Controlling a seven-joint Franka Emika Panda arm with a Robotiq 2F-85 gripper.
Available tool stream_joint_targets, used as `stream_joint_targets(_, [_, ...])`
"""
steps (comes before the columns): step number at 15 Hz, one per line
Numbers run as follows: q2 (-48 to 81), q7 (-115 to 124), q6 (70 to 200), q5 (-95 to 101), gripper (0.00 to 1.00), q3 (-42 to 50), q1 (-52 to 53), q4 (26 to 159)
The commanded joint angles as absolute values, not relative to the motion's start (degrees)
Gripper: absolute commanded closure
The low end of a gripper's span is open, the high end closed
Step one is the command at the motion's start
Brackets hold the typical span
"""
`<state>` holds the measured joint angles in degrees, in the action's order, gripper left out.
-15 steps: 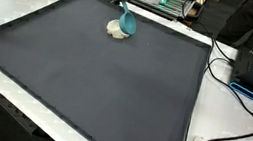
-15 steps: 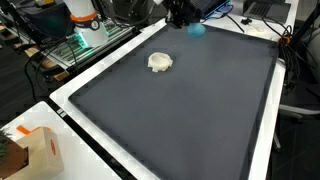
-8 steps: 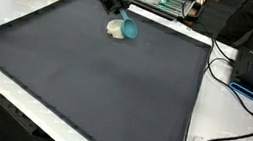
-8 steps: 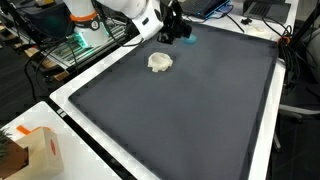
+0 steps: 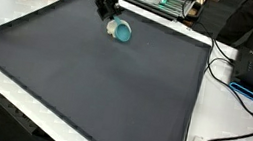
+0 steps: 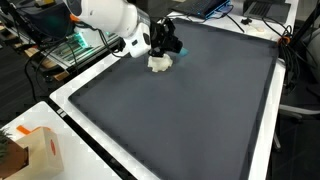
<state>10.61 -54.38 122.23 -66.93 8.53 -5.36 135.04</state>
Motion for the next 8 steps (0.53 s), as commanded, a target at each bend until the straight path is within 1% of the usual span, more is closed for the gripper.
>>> stream_joint_targets(1, [12.3, -53.25, 121.06, -67.97, 0.75, 8.34, -7.52, 134.62])
stream_joint_targets(8, [13.47, -48.64, 122.69, -68.13, 0.75, 8.45, -8.76, 134.9])
